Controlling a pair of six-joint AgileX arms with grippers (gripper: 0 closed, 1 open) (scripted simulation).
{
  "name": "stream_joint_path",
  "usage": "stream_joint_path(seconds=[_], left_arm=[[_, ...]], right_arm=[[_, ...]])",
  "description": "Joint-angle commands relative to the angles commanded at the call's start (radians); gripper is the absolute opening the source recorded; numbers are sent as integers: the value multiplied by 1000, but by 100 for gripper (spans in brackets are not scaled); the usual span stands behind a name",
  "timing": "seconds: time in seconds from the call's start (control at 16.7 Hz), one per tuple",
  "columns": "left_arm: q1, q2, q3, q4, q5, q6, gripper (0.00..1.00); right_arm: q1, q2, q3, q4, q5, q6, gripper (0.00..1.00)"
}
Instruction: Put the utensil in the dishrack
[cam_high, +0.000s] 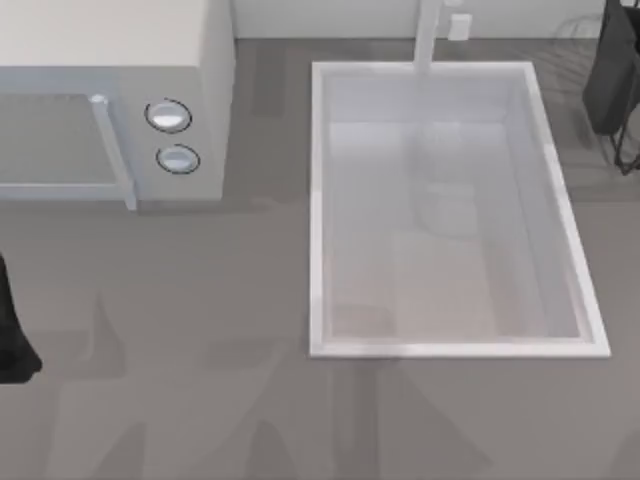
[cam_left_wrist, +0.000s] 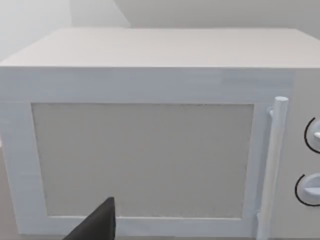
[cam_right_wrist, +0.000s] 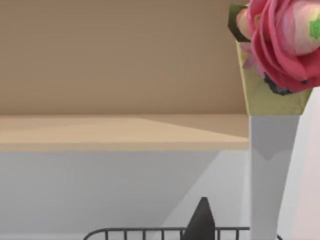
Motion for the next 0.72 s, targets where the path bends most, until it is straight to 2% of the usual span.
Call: stream_joint_path(seconds=[0.18,0.72], left_arm=[[0,0,0,0,0,0,100],[0,0,0,0,0,0,100]], right_arm=[[43,149,-15,159,55,1,0],[258,656,-138,810,266,-4,0]])
